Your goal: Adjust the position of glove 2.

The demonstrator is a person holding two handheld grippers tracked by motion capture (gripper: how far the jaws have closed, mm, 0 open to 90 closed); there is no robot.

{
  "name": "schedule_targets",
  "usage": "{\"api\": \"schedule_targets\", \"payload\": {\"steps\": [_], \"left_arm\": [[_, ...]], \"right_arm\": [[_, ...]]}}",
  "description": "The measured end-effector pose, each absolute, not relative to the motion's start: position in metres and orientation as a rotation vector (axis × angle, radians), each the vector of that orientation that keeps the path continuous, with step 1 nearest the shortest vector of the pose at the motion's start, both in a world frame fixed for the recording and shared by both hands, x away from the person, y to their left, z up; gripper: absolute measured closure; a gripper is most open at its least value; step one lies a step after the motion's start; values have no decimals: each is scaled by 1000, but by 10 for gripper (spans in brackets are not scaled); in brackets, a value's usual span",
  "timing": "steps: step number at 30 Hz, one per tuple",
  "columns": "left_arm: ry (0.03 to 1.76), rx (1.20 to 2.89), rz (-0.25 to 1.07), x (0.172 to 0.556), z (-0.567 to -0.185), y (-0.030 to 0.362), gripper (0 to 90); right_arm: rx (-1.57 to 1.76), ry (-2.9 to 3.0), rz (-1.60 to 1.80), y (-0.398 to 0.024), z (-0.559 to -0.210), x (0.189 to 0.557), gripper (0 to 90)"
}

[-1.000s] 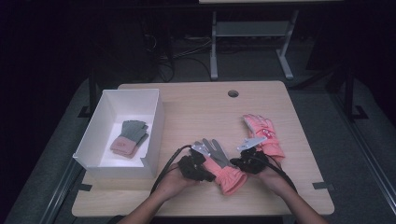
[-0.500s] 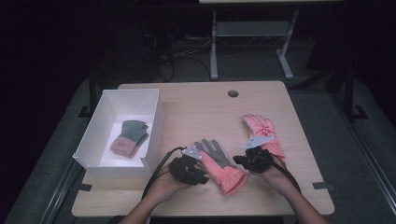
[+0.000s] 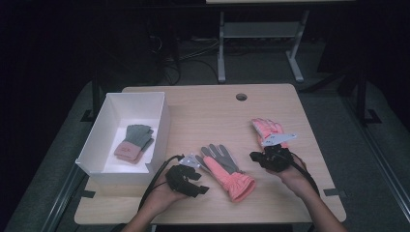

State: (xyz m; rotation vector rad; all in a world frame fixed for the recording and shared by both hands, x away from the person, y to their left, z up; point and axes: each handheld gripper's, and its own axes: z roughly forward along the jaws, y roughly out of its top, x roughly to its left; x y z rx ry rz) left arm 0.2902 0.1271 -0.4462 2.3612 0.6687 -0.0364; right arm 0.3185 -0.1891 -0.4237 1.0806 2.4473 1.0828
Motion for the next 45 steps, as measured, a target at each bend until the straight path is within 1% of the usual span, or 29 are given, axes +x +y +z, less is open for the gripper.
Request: {"api": "schedule_targets", "payload": {"steps": [2,4,11,16,20,23,29,34,39,41,45], "left_arm": [[657,2381,-33,290,-447,127,390],[662,2373,-28,290,-448,126,388],[664,2370,-30,291,-447,127,391],[673,2362,-34,290,-448,127,391],[676,2362,-36,291,-448,127,382],[675,2363,-37,292,-448,128,368],[678,2365,-38,291,-448,127,368],[681,2363,-41,291,-448,128,363],[672,2374,-41,291,-448,128,361],[679,2365,-45,291,-448,127,361],[678,2368,-43,291,-448,127,354]], "right_arm": [[1095,2418,1098,-194,-421,322,853],[1110,2388,1090,-199,-418,327,814],[1211,2318,1050,-216,-418,344,762],[1259,2277,985,-228,-420,357,688],[1307,2263,960,-236,-423,371,600],[1345,2260,964,-240,-428,376,566],[1422,2270,955,-248,-437,383,544],[1456,2283,968,-251,-442,385,571],[1430,2279,950,-250,-449,386,643],[1431,2275,945,-250,-449,386,695],[1396,2284,944,-249,-448,384,842]]}}
